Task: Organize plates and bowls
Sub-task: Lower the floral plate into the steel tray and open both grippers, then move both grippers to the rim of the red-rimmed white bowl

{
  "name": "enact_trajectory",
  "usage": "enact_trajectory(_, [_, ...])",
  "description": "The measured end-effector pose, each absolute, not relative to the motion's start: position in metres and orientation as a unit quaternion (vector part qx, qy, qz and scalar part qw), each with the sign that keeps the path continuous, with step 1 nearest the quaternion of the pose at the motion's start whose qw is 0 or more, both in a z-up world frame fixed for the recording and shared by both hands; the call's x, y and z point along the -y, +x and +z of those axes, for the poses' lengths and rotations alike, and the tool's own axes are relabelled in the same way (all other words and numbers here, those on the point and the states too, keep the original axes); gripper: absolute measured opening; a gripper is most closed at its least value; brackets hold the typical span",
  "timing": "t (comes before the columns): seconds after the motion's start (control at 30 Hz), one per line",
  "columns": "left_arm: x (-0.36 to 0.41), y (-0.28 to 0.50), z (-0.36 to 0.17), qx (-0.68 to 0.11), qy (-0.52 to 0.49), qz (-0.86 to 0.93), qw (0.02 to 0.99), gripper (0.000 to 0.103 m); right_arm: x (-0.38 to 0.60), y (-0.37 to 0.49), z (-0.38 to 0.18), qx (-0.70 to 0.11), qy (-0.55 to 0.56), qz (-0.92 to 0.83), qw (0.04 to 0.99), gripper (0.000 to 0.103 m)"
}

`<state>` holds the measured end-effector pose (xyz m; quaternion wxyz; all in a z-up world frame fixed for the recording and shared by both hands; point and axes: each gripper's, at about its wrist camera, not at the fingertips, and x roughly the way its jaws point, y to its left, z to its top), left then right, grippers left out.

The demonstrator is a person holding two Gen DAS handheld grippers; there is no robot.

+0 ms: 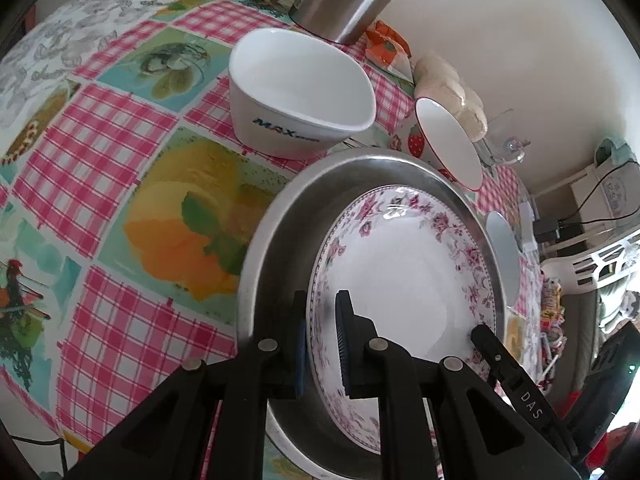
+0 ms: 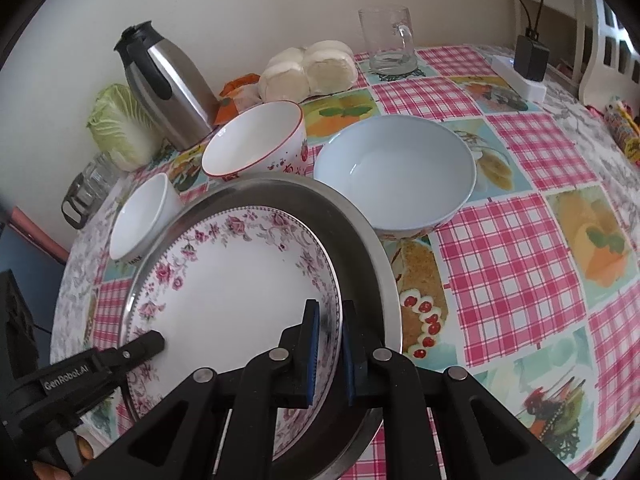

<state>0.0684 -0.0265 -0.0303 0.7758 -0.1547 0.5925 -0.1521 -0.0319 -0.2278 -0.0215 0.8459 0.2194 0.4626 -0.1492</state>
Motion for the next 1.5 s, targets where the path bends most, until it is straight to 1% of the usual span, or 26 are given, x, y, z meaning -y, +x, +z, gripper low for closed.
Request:
enact_trajectory(0.13, [0.023, 0.069, -0.031, -0.589, -0.155, -0.151, 0.778, 0.013, 0.224, -0.030, -0.021, -0.465, 0.198, -0.154, 0.849, 0.012])
enact_trajectory(0.27, [0.025, 0.068, -0.031, -0.588, -0.147, -0.148, 0.782, 0.013, 0.226, -0.032, -0.020, -0.463, 0.205, -0.153, 0.849, 0.013])
enact_trajectory(0.47, [0.030, 0.071, -0.031, -0.589, -0.137, -0.145, 0.783, 0.013, 0.227, -0.035, -0.007, -0.450, 0.190, -0.163, 0.857, 0.013])
enact_trajectory(0.67, [0.030, 0.071, -0.021, -0.573, -0.119, -0.141, 0.799, 0.014, 0.226, -0.039, 0.006, -0.437, 0.193, -0.159, 0.864, 0.013])
enact_trajectory(0.7, [0.031, 0.071, -0.019, -0.570, -0.116, -0.140, 0.801, 0.015, 0.225, -0.039, 0.007, -0.435, 0.191, -0.159, 0.866, 0.013])
enact_trajectory(0.73, [0.032, 0.070, -0.016, -0.567, -0.112, -0.140, 0.804, 0.021, 0.224, -0.039, 0.008, -0.434, 0.189, -0.159, 0.866, 0.013])
enact_trajectory(0.77, [0.032, 0.070, -0.015, -0.564, -0.110, -0.139, 0.807, 0.025, 0.223, -0.038, 0.008, -0.434, 0.186, -0.159, 0.867, 0.016])
enact_trajectory(0.8, [0.033, 0.069, -0.012, -0.560, -0.106, -0.138, 0.810, 0.037, 0.222, -0.038, 0.008, -0.435, 0.184, -0.159, 0.867, 0.028])
enact_trajectory(0.83, [0.034, 0.069, -0.010, -0.558, -0.103, -0.136, 0.812, 0.044, 0.222, -0.038, 0.008, -0.436, 0.181, -0.159, 0.867, 0.035])
enact_trajectory(0.87, [0.035, 0.069, -0.010, -0.556, -0.103, -0.138, 0.813, 0.046, 0.222, -0.038, 0.008, -0.436, 0.179, -0.160, 0.867, 0.047])
enact_trajectory(0.9, [0.035, 0.069, -0.009, -0.557, -0.102, -0.141, 0.812, 0.049, 0.221, -0.038, 0.009, -0.436, 0.176, -0.160, 0.868, 0.049])
enact_trajectory(0.93, [0.036, 0.070, -0.010, -0.560, -0.100, -0.141, 0.810, 0.051, 0.222, -0.039, 0.010, -0.435, 0.175, -0.158, 0.869, 0.049])
enact_trajectory(0.97, [0.036, 0.069, -0.010, -0.560, -0.098, -0.139, 0.811, 0.051, 0.222, -0.040, 0.011, -0.433, 0.175, -0.156, 0.870, 0.051])
enact_trajectory(1.07, [0.039, 0.066, -0.004, -0.549, -0.086, -0.138, 0.820, 0.056, 0.222, -0.042, 0.015, -0.427, 0.170, -0.156, 0.874, 0.067])
enact_trajectory(1.13, [0.041, 0.063, -0.001, -0.543, -0.082, -0.140, 0.824, 0.062, 0.221, -0.043, 0.017, -0.424, 0.165, -0.156, 0.877, 0.072])
enact_trajectory(1.2, [0.040, 0.061, 0.001, -0.539, -0.080, -0.141, 0.826, 0.069, 0.221, -0.044, 0.017, -0.422, 0.162, -0.156, 0.878, 0.080])
enact_trajectory(1.23, [0.040, 0.060, 0.002, -0.538, -0.078, -0.139, 0.828, 0.072, 0.222, -0.044, 0.017, -0.421, 0.162, -0.156, 0.879, 0.081])
enact_trajectory(1.37, [0.043, 0.059, 0.002, -0.534, -0.064, -0.129, 0.833, 0.074, 0.224, -0.047, 0.017, -0.419, 0.163, -0.155, 0.880, 0.087])
enact_trajectory(1.47, [0.046, 0.058, 0.002, -0.530, -0.058, -0.128, 0.836, 0.077, 0.226, -0.049, 0.018, -0.418, 0.161, -0.154, 0.881, 0.087])
enact_trajectory(1.5, [0.046, 0.057, 0.003, -0.528, -0.057, -0.129, 0.838, 0.082, 0.226, -0.049, 0.017, -0.419, 0.162, -0.153, 0.880, 0.087])
